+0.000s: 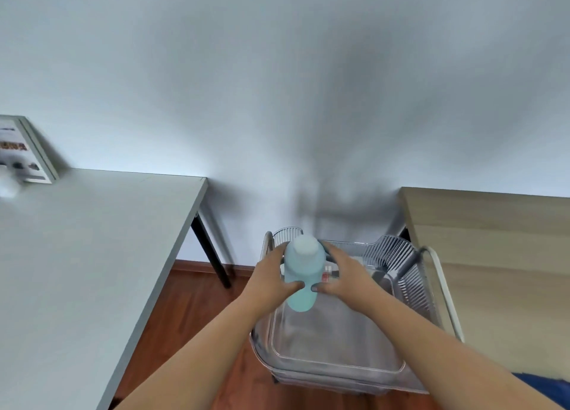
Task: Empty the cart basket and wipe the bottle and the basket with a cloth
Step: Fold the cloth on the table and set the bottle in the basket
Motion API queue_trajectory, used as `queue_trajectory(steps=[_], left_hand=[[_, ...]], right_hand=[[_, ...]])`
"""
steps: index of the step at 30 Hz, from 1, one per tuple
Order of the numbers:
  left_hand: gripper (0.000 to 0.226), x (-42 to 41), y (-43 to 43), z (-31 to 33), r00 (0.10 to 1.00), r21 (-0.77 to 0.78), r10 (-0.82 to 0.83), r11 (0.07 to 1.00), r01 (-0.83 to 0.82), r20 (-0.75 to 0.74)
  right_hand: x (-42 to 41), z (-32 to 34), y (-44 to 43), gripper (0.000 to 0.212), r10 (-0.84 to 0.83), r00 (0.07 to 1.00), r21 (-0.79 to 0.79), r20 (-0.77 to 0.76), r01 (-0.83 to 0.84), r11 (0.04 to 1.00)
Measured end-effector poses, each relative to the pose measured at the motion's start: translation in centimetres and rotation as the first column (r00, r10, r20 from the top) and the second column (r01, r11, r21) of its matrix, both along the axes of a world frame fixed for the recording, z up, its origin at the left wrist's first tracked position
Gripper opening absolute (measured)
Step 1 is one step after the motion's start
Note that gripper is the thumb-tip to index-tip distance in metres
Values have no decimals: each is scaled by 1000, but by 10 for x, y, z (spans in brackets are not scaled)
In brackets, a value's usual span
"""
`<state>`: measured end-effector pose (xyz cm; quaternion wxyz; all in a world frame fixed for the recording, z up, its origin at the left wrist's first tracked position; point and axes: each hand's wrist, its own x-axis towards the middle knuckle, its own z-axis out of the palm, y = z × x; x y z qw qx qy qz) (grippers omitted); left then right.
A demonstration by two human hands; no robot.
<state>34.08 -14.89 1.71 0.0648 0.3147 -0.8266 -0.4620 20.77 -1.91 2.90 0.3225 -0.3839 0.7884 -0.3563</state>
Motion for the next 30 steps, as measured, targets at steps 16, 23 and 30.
queue_trajectory(steps=[16,23,30], left_hand=[[73,-41,47,13,990,78,-136,987,138,-29],[73,-108,86,18,971,90,-230,968,234,-58],[78,-152,97,20,972,-18,-226,974,225,-59]], right_hand=[[-39,12,75,74,-110,992,18,66,109,994],[-84,20,118,78,-240,971,33,-18,240,970],[-113,19,121,73,-284,951,21,-123,288,957]])
